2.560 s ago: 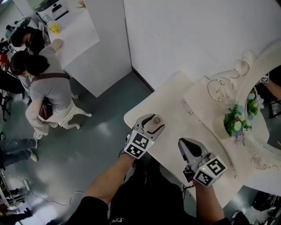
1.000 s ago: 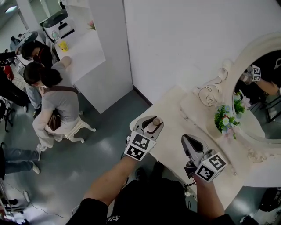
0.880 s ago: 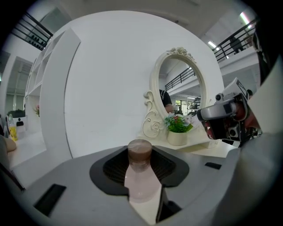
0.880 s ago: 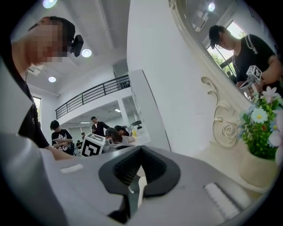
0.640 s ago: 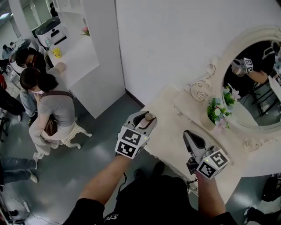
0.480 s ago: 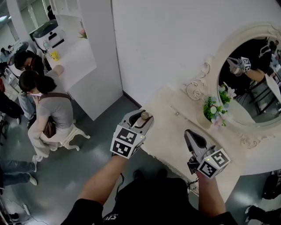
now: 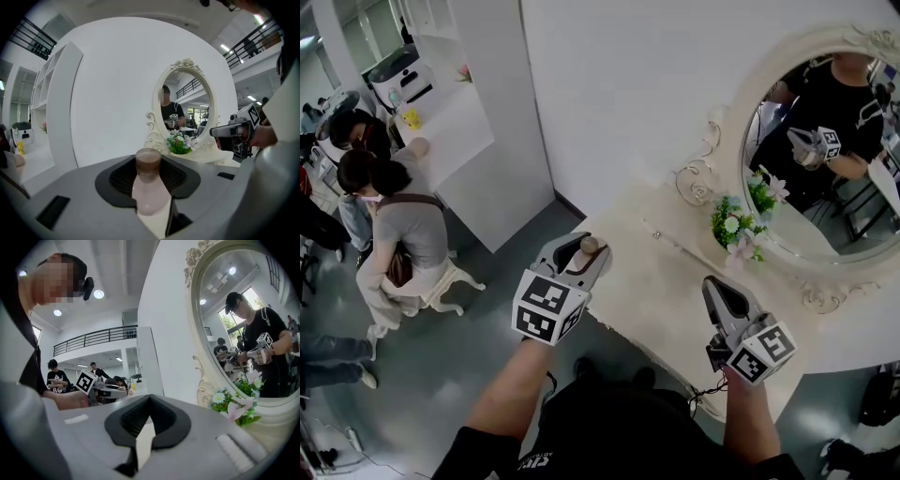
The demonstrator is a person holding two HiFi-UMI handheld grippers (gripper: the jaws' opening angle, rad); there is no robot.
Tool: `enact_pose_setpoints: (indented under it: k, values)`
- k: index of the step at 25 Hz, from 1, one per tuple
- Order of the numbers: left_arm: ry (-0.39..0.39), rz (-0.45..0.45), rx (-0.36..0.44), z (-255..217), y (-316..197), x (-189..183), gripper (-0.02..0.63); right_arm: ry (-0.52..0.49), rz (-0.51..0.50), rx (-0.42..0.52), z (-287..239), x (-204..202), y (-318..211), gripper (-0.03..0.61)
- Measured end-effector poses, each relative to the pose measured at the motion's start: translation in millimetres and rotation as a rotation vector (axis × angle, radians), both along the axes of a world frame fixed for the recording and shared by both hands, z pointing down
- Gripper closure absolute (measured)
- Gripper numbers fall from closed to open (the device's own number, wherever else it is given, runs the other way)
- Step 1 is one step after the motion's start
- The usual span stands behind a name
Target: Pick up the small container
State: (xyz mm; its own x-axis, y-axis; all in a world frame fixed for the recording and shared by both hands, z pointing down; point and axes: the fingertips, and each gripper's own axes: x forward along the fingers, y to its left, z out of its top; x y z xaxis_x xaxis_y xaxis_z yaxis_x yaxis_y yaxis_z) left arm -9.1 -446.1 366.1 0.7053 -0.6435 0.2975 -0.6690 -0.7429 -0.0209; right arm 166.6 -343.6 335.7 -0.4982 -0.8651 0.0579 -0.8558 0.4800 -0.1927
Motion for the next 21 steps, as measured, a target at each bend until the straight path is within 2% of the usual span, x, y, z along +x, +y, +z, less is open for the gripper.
enact_pose_setpoints:
  k: [8, 21]
  values:
    - [0.019, -0.005, -0.007, -1, 18, 21, 0.465, 0.009, -0.051, 0.011, 5, 9, 7, 0.571]
    - [0.007, -0.019, 0.002, -3, 14, 11, 0.465, 0.028, -0.069, 0.005, 8, 1, -2, 0.571]
